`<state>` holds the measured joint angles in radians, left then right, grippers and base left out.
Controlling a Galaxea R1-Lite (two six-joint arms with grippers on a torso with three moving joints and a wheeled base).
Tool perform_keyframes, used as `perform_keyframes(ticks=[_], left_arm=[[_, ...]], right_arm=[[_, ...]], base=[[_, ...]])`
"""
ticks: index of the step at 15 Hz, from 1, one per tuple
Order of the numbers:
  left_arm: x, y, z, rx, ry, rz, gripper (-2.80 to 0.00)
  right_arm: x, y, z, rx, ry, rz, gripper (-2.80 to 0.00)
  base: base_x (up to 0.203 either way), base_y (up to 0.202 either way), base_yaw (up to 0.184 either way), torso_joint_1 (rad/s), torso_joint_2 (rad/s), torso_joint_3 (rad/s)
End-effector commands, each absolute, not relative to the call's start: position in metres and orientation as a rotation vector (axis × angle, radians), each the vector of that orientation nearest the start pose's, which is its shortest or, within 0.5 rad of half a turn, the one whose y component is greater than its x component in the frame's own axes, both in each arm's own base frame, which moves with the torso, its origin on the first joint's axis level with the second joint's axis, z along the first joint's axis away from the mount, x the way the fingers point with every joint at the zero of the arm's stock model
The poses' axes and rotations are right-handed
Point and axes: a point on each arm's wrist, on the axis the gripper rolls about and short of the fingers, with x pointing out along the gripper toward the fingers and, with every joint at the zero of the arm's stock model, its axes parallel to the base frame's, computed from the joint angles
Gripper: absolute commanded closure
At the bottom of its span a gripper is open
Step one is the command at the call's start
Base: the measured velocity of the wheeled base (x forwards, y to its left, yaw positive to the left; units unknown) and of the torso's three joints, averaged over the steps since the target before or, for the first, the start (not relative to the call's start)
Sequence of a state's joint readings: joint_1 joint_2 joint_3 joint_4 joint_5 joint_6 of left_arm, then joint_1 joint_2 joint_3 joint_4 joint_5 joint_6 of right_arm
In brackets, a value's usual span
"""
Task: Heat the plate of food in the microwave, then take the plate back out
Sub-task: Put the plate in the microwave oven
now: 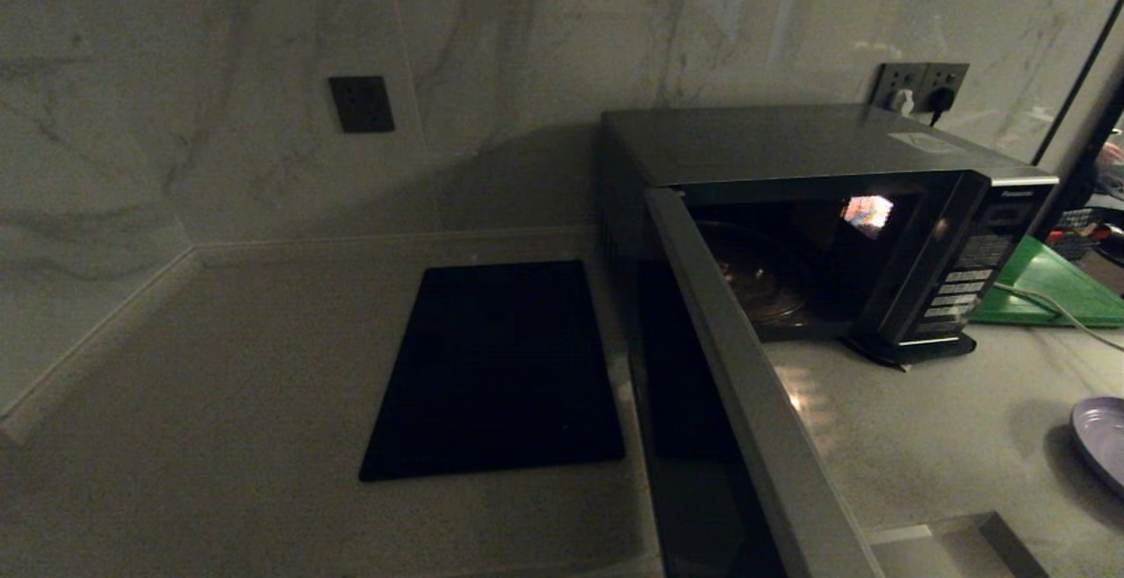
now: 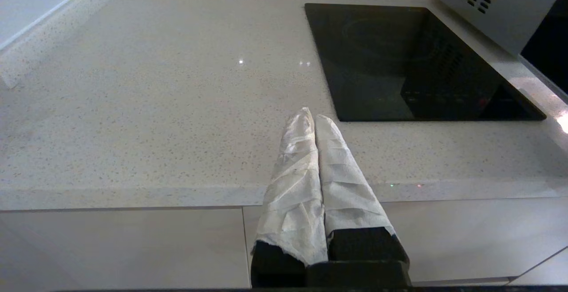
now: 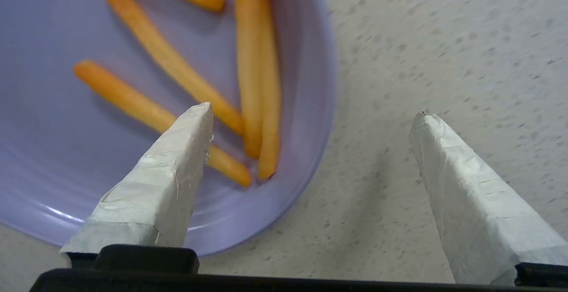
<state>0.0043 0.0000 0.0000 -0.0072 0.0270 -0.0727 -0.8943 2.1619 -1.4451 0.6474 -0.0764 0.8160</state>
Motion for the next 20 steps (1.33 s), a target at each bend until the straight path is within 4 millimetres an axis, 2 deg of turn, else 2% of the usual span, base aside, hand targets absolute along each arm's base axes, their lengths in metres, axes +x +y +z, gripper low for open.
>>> perform_keyframes(ticks=[1, 17, 18, 20], left_arm=[[-0.023, 0.001, 0.076, -0.074, -0.007, 0.032, 0.00], [-0.023, 0.001, 0.076, -0.074, -0.007, 0.032, 0.00], [-0.023, 0.001, 0.076, -0.074, -0.008, 0.032, 0.00], [-0.023, 0.001, 0.076, -0.074, -0.007, 0.032, 0.00]], right_arm=[[0.235, -0.284, 0.091, 1.192, 0.939, -1.330, -2.80], [0.237, -0.283, 0.078, 1.166, 0.983, -1.364, -2.80], [0.237, -0.283, 0.078, 1.166, 0.983, -1.364, 0.00], [0.237, -0.283, 0.078, 1.166, 0.981, -1.365, 0.00]], base=[[0.000, 0.000, 0.000, 0.000, 0.00, 0.000], [0.000, 0.000, 0.000, 0.000, 0.00, 0.000], [0.000, 0.000, 0.000, 0.000, 0.00, 0.000], [0.000, 0.000, 0.000, 0.000, 0.00, 0.000]])
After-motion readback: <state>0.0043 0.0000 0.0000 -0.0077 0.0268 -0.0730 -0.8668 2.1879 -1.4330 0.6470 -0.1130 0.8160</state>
